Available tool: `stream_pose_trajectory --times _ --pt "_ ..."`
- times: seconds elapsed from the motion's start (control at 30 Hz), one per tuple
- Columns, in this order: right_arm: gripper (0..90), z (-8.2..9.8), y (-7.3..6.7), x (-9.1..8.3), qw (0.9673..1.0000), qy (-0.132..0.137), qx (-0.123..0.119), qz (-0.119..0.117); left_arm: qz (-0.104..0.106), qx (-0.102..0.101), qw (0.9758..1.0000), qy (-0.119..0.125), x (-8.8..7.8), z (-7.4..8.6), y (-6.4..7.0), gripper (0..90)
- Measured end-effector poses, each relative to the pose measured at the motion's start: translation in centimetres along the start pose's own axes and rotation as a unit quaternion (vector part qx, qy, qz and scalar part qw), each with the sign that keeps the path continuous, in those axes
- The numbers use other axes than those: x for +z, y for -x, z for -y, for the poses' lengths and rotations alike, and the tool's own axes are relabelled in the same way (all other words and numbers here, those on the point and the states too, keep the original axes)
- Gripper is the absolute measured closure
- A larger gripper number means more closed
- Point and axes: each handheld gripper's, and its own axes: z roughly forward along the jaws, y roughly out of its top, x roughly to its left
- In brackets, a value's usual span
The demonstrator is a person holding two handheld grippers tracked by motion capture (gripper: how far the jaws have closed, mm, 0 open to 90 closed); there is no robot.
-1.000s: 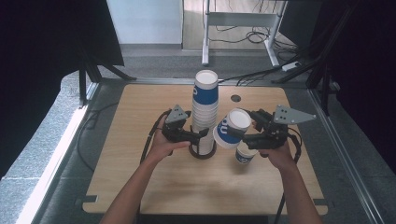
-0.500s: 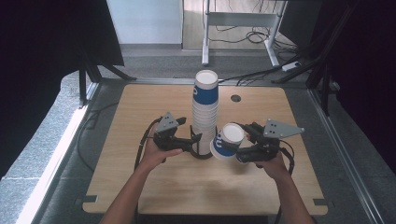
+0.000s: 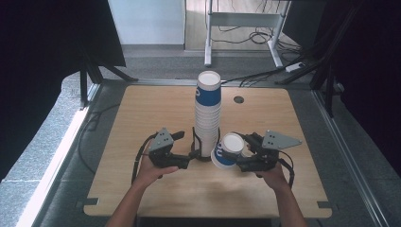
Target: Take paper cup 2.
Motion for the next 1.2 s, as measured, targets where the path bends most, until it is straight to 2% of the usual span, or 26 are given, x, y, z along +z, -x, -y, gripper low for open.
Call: stream_pose_trajectory --times 0.23,0.33,0.37,0.53,0.63,0.73,0.8,0.9,1.03,1.1,1.2 --pt "28.4 1.8 -0.6 0.3 0.9999 0.005 0.013 0.002 0.003 -0.009 0.9999 0.004 -1.2 1.4 1.3 14.6" --pt "28.4 2.4 -0.8 0.6 0.9999 -0.003 0.015 0.007 0.003 -0.009 0.9999 -0.001 -1.5 1.7 1.5 14.7" --pt "28.4 2.6 -0.9 0.7 0.9999 -0.006 0.013 0.009 0.004 -0.015 0.9999 0.0 -1.7 1.9 1.6 14.8" --pt "28.3 3.2 -1.3 1.2 0.9997 -0.02 0.009 0.015 0.015 -0.022 0.9995 0.016 -2.3 2.3 2.3 14.9" --pt "28.3 3.5 -1.5 1.6 0.9996 -0.021 0.007 0.014 0.014 -0.015 0.9997 0.012 -2.4 2.5 2.6 14.9" --pt "28.3 3.9 -1.5 2.1 0.9995 -0.022 0.011 0.017 0.025 -0.022 0.9993 0.019 -2.4 2.5 2.8 14.9" --pt "28.3 4.4 -1.5 2.5 0.9994 -0.025 0.017 0.019 0.026 -0.017 0.9993 0.019 -2.5 2.5 3.1 14.9" --pt "28.3 5.5 -1.6 3.3 0.9984 -0.043 0.019 0.031 0.031 -0.012 0.9993 0.017 -2.5 2.6 3.5 14.8" --pt "28.3 6.0 -1.6 4.0 0.998 -0.052 0.018 0.032 0.033 -0.008 0.9994 0.007 -2.2 2.8 3.7 14.7" --pt "28.3 6.0 -1.7 4.1 0.998 -0.051 0.017 0.033 0.036 -0.001 0.9994 0.0 -2.1 2.9 3.8 15.7" --pt "28.3 5.9 -1.7 4.0 0.9984 -0.045 0.015 0.031 0.024 0.011 0.9996 -0.005 -1.9 3.0 4.3 17.2"
